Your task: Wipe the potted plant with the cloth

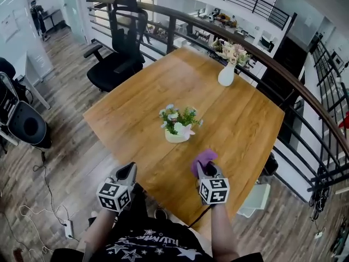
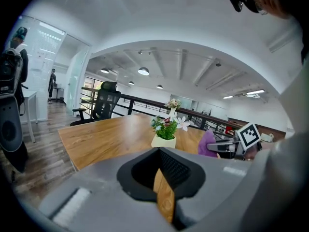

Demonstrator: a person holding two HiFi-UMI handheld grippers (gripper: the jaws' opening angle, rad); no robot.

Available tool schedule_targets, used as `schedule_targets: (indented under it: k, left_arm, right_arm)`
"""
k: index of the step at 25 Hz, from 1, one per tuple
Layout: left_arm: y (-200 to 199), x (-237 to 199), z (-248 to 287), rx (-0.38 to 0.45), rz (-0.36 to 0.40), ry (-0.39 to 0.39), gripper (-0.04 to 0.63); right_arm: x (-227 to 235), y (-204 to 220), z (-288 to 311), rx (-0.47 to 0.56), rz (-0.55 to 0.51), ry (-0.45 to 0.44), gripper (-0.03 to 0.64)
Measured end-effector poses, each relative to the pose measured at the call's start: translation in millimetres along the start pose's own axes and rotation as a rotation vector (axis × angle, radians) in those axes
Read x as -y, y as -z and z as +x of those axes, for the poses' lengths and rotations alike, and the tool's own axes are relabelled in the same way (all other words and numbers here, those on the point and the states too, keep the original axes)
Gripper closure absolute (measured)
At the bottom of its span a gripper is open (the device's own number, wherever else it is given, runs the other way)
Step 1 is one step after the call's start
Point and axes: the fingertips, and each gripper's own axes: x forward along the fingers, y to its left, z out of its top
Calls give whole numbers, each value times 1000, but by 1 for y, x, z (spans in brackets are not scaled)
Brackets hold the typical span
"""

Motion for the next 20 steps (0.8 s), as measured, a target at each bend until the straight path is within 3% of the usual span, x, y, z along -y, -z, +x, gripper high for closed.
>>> schedule_targets:
  k: [6, 20]
  left_arm:
    - [-23, -15, 52, -58, 24, 156, 594]
    - [-44, -40, 152, -187, 195, 434, 594]
  right_arm:
    - [17, -5, 6, -33, 45, 126, 528]
    - [16, -13, 64, -156, -106, 252, 528]
